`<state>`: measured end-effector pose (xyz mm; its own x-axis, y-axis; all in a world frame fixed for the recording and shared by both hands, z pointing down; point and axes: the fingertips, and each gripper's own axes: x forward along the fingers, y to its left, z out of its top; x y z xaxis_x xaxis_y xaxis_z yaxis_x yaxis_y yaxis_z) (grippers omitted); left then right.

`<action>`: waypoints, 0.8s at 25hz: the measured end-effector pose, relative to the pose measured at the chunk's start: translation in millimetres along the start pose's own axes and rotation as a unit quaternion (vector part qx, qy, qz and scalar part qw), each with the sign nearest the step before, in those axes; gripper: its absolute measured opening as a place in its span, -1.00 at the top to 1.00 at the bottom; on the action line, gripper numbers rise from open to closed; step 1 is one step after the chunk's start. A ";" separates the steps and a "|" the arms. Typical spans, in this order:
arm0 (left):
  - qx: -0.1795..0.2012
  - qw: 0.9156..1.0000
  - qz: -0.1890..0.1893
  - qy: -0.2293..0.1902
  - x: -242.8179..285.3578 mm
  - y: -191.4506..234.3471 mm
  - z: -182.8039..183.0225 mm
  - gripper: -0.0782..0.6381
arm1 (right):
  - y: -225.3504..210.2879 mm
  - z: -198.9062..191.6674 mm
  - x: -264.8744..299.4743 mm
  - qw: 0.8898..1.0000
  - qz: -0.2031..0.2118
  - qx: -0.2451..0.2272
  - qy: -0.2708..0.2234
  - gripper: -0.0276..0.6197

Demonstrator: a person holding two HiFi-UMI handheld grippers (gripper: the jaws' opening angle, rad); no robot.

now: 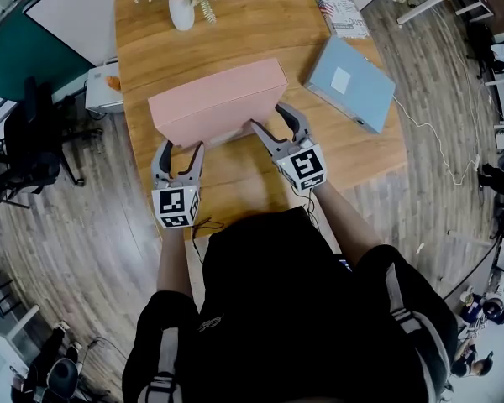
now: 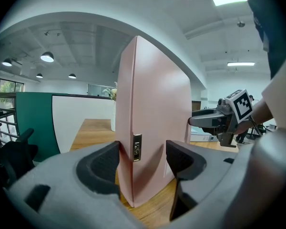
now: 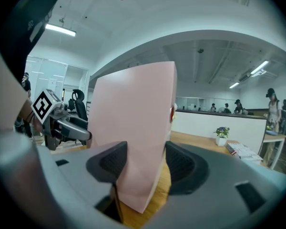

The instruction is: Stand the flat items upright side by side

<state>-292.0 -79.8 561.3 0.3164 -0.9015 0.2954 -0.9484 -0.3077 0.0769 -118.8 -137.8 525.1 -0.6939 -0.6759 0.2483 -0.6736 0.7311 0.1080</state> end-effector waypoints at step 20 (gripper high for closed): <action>0.045 0.991 -0.122 0.027 -11.2 -0.9 -4.2 -0.57 | 9.6 -5.9 -10.5 1.000 -0.006 0.007 0.009 0.12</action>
<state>-294.7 -68.1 561.9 0.5321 -0.7803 0.3287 -0.8373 -0.5425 0.0676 -116.5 -123.1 529.2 -0.6818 -0.6821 0.2644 -0.6849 0.7222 0.0968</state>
